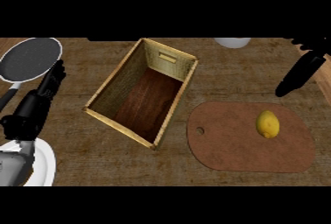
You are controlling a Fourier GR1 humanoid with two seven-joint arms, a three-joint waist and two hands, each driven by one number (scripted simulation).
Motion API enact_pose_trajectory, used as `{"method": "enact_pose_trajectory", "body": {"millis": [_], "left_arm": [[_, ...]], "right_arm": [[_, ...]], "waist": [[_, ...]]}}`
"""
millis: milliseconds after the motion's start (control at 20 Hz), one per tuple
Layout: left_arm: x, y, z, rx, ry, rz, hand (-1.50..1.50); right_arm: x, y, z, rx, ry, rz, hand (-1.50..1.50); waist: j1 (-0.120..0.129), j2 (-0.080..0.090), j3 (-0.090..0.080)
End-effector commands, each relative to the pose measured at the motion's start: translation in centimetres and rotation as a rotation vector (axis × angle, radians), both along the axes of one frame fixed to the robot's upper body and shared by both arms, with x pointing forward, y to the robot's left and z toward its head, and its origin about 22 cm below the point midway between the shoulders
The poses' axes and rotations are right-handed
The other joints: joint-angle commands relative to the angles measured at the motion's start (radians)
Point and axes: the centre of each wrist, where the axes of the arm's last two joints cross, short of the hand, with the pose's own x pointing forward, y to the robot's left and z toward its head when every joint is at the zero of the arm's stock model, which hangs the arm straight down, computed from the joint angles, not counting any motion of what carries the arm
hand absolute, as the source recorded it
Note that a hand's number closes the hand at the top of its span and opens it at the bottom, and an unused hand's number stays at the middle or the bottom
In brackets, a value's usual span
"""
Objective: Pick the lemon from the cutting board and place it in the basket
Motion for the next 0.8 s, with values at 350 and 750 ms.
{"method": "enact_pose_trajectory", "body": {"millis": [350,750], "left_arm": [[-0.7,-0.9,0.3,0.0,-0.001,0.001,0.0],[0.3,0.1,-0.7,-0.014,-0.002,-0.019,0.0]], "right_arm": [[-1.8,-2.8,-5.3,-0.092,0.205,-0.008,-1.5],[-1.2,-1.5,-9.0,-0.125,0.302,-0.017,-1.5]], "waist": [[0.005,0.004,0.002],[0.014,0.009,0.002]]}}
